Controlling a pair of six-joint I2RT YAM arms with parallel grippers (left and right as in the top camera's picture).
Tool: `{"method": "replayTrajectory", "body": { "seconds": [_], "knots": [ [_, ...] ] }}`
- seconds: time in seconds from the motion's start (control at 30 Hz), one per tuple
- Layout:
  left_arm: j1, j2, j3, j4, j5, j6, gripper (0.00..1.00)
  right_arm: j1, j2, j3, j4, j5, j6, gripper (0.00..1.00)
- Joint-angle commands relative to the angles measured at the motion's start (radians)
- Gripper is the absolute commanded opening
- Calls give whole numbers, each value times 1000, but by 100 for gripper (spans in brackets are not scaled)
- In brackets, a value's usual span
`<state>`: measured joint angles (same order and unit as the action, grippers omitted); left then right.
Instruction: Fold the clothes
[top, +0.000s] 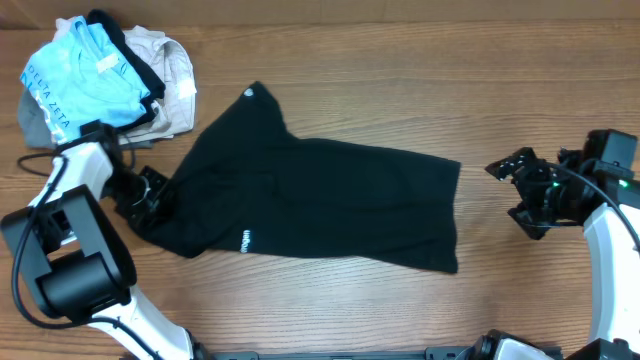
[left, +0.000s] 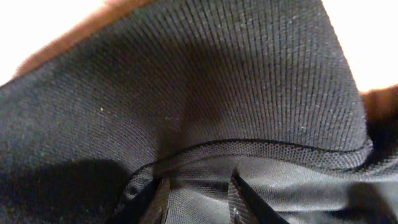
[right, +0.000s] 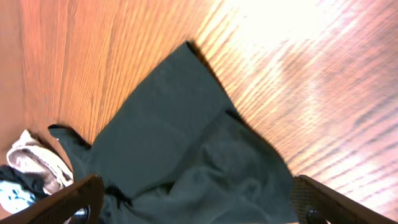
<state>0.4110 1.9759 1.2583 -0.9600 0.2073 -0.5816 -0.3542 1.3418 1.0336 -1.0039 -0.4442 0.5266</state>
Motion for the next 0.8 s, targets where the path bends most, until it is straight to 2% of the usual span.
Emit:
{"method": "replayTrajectory", "body": {
  "seconds": [0.0,0.23,0.33,0.47,0.6,0.67,0.77],
  "knots": [
    [34,-25,-39,6,-148,3,38,49,-1,-2,21,-34,-3,100],
    [27,-233,-39,-35,-172,5,54,174,-1,-2,76,-55,1,100],
    [26,-319,-38,-59,-169,5,70,222,-1,-2,84,-55,1,100],
    [19,-394,-38,-92,-145,13,72,271,-1,-2,90,-54,24,100],
    [-18,-418,-38,-130,-34,114,71,298,6,-2,81,-54,27,100],
    [-66,-418,-39,-154,5,140,70,317,21,-2,75,-53,45,100],
    [-162,-418,-38,-173,5,146,70,355,55,-2,66,-45,100,94]
  ]
}}
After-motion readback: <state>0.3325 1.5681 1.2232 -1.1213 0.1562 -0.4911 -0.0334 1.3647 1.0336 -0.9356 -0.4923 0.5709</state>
